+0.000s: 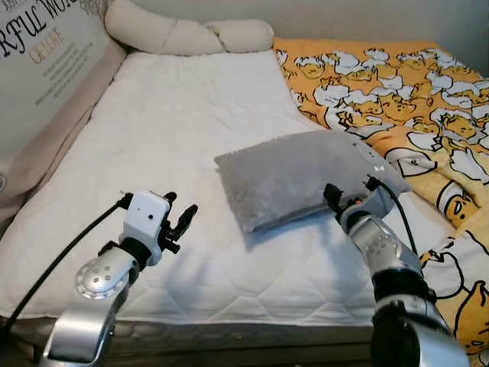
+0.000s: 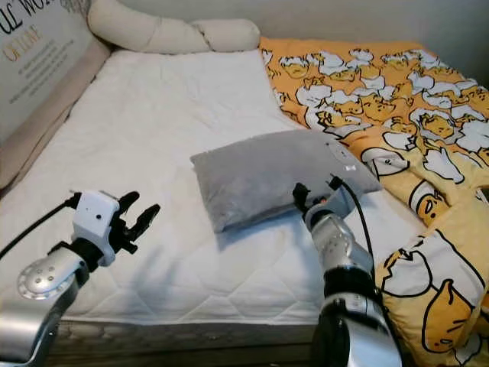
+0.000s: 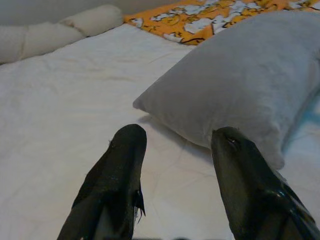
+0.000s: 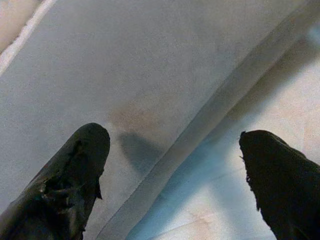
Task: Clean up the room
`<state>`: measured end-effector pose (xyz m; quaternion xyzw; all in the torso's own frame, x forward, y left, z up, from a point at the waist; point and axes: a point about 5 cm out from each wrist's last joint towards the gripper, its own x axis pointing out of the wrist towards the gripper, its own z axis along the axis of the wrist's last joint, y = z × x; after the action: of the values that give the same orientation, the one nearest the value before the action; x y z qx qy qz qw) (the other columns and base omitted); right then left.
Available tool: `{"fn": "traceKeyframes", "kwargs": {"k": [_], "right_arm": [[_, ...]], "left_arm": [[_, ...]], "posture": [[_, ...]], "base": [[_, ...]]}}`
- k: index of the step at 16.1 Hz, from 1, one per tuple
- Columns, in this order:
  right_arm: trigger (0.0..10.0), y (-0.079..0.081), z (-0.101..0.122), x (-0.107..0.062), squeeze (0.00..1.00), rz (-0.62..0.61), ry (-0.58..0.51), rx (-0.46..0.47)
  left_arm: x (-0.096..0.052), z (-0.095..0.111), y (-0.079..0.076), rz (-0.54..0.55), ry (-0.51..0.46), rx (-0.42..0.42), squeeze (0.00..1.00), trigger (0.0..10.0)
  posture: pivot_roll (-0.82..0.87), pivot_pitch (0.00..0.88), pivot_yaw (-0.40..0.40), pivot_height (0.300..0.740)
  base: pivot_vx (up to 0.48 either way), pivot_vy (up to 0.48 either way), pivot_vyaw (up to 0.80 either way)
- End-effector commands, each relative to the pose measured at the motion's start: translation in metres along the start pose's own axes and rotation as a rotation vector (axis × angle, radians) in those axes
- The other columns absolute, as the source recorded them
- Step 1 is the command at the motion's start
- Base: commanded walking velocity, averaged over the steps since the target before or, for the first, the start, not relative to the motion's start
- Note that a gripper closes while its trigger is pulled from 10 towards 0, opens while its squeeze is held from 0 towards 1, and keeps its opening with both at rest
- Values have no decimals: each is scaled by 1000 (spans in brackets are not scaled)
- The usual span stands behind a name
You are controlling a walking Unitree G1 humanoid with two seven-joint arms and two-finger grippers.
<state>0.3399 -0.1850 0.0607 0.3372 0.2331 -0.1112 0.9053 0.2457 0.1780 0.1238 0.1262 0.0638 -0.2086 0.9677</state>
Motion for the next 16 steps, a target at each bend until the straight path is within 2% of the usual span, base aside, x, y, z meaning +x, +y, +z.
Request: {"fn": "traceKeyframes", "kwargs": {"k": [1,3,4,5,6,10,12,13,16], "right_arm": [[10000,3,4,4,0,-21,-2,73],[10000,13,4,10,0,16,11,202],[10000,14,4,10,0,26,12,206],[10000,13,2,12,0,13,34,272],[10000,11,2,12,0,-8,30,296],[10000,4,11,13,0,-58,-14,313],[10000,5,18,13,0,-59,-54,320],[10000,8,24,14,0,-42,-72,363],[10000,8,25,14,0,-37,-76,341]], "left_arm": [[-3,6,0,-39,-12,31,0,10000],[-7,7,4,-64,-3,67,0,10000],[-7,7,4,-64,-2,68,0,10000],[-5,9,5,-80,-4,87,0,10000],[-3,12,4,-92,-7,98,0,10000],[-8,23,5,-150,-10,150,0,10000],[-13,31,5,-163,-18,162,0,10000],[-19,35,8,-172,-13,182,0,10000],[-29,40,14,-174,3,202,0,10000]], "posture": [[19,0,-43,740],[33,0,-43,740],[33,0,-43,740],[49,0,-41,740],[60,0,-41,740],[130,0,-43,740],[159,0,-41,740],[184,0,-38,740],[214,0,-39,740]], "base": [[0,0,0],[0,0,0],[0,0,0],[0,0,0],[0,0,0],[0,0,0],[0,0,0],[0,0,0],[0,0,0]]}}
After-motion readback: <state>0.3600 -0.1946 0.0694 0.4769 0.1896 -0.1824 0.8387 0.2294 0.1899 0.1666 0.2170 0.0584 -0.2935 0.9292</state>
